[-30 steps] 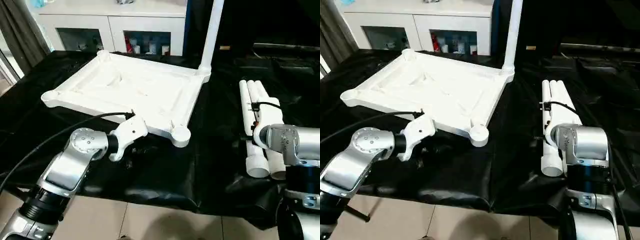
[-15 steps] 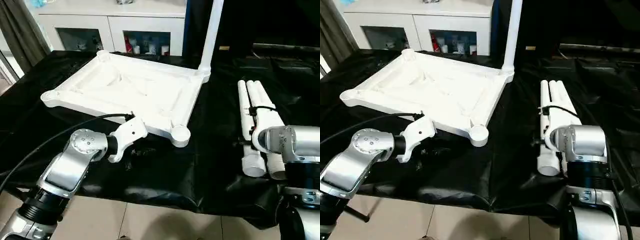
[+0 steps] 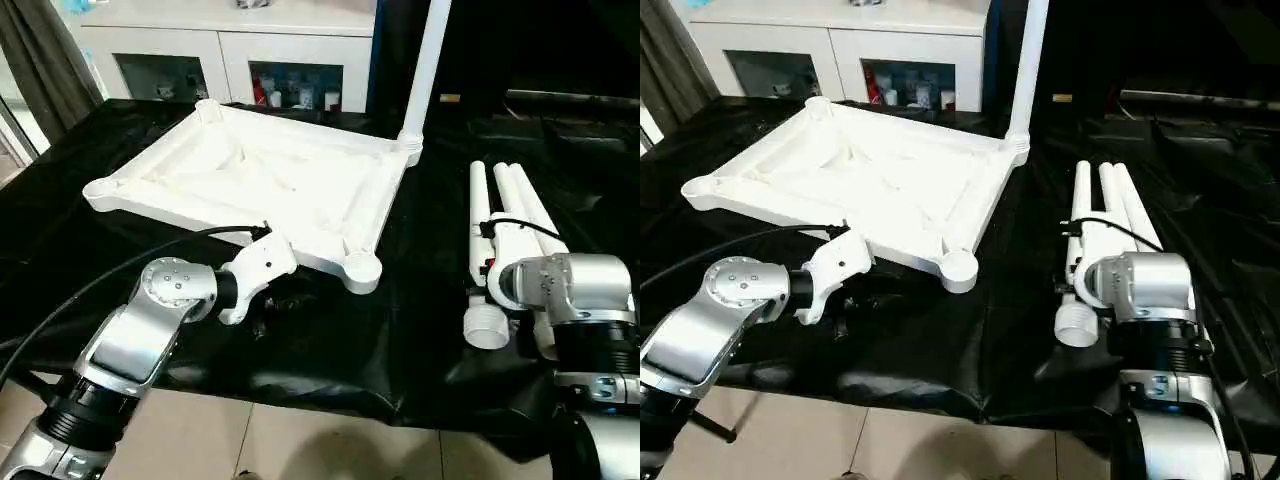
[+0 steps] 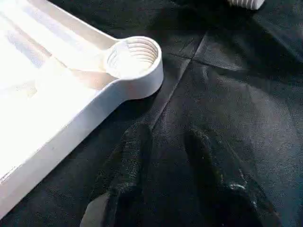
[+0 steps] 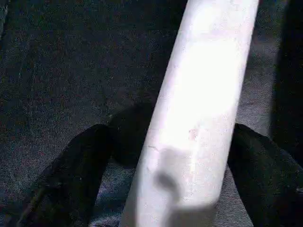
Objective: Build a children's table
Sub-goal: Pick table leg
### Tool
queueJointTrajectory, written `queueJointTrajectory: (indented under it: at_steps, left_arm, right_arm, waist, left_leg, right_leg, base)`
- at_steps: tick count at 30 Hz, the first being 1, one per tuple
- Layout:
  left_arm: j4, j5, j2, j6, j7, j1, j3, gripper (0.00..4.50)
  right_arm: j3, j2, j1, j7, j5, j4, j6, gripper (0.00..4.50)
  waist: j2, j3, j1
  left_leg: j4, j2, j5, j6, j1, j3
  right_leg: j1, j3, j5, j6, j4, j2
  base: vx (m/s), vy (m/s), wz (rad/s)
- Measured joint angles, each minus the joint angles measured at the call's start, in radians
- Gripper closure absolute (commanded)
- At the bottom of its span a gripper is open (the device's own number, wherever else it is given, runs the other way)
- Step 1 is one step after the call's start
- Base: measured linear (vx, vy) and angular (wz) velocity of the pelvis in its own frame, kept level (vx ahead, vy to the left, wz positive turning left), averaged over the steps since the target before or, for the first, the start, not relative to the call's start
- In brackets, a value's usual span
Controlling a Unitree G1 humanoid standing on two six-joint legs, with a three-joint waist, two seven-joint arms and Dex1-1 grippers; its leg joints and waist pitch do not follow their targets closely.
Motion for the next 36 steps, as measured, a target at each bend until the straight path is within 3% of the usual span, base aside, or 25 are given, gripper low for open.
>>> queueJointTrajectory:
  at_steps: [8, 10, 15, 20, 26, 27, 30, 33, 36]
  left_arm:
    - [-0.004, -0.021, 0.005, 0.024, -0.013, -0.001, 0.000, 2.96]
    - [-0.010, -0.023, 0.007, 0.032, -0.020, -0.001, 0.000, 2.62]
    - [-0.011, -0.039, 0.001, 0.043, -0.008, -0.019, 0.011, 2.20]
    - [0.057, -0.061, -0.084, 0.016, 0.091, -0.079, 0.090, 1.76]
    - [0.168, -0.120, -0.201, 0.023, 0.226, -0.162, 0.211, 1.32]
    - [0.187, -0.149, -0.241, 0.052, 0.250, -0.187, 0.244, 1.26]
    - [0.216, -0.217, -0.301, 0.119, 0.285, -0.233, 0.298, 1.00]
    - [0.244, -0.276, -0.354, 0.179, 0.298, -0.277, 0.338, 0.74]
    - [0.269, -0.348, -0.401, 0.235, 0.307, -0.314, 0.382, 0.57]
  right_arm:
    - [-0.001, -0.002, -0.013, 0.000, -0.002, 0.055, -0.041, 1.40]
    - [-0.002, -0.002, -0.014, -0.001, -0.002, 0.064, -0.048, 1.76]
    - [-0.036, 0.014, -0.019, -0.033, -0.002, 0.092, -0.091, 2.12]
    - [-0.080, 0.035, -0.018, -0.063, 0.009, 0.090, -0.162, 2.51]
    - [-0.180, 0.103, 0.010, -0.076, 0.074, 0.006, -0.425, 2.64]
    - [-0.207, 0.126, 0.028, -0.068, 0.093, -0.023, -0.526, 2.64]
    - [-0.229, 0.177, 0.054, -0.033, 0.135, -0.085, -0.689, 2.64]
    - [-0.243, 0.224, 0.065, 0.028, 0.194, -0.149, -0.755, 2.64]
    - [-0.184, 0.221, 0.115, 0.136, 0.219, -0.230, -0.802, 2.64]
  waist:
    - [-0.006, 0.000, 0.000]
    - [-0.008, -0.001, 0.000]
    - [-0.010, 0.000, 0.001]
    - [-0.011, 0.000, 0.002]
    - [-0.011, 0.001, 0.004]
    - [-0.012, 0.001, 0.005]
    - [-0.012, 0.001, 0.010]
    - [-0.013, 0.001, 0.011]
    - [-0.013, 0.002, 0.020]
  left_leg:
    - [0.000, 0.000, 0.000, -0.001, 0.000, 0.000]
    - [0.000, 0.000, 0.001, -0.001, 0.000, 0.000]
    - [0.001, 0.000, 0.001, -0.001, 0.001, 0.000]
    - [0.002, 0.000, 0.001, -0.001, 0.000, 0.000]
    - [0.003, 0.000, 0.002, 0.000, -0.001, 0.000]
    - [0.003, 0.000, 0.002, 0.000, -0.002, 0.000]
    - [0.003, 0.000, 0.002, 0.001, -0.003, 0.000]
    - [0.003, 0.000, 0.005, 0.006, -0.002, 0.000]
    - [0.003, 0.000, 0.005, 0.007, -0.003, 0.000]
  right_leg:
    - [0.000, 0.000, 0.000, 0.000, 0.001, 0.000]
    - [0.000, 0.000, 0.000, 0.000, 0.001, 0.000]
    - [0.000, 0.000, 0.001, -0.001, 0.002, 0.000]
    - [0.000, 0.000, 0.001, -0.001, 0.004, 0.000]
    - [-0.001, 0.000, 0.001, -0.001, 0.005, -0.001]
    - [-0.002, -0.001, 0.001, -0.001, 0.005, -0.001]
    - [-0.003, -0.001, 0.001, -0.001, 0.004, -0.001]
    - [-0.003, -0.001, 0.001, -0.001, 0.004, -0.001]
    - [-0.003, -0.001, 0.001, -0.001, 0.004, -0.001]
  base:
    - [0.000, 0.000, 0.00]
    - [0.000, 0.000, 0.00]
    - [0.000, 0.000, 0.00]
    - [0.000, 0.000, 0.00]
    - [0.000, 0.000, 0.00]
    - [0.000, 0.000, 0.00]
    - [0.000, 0.000, 0.00]
    - [0.000, 0.000, 0.00]
    - [0.000, 0.000, 0.00]
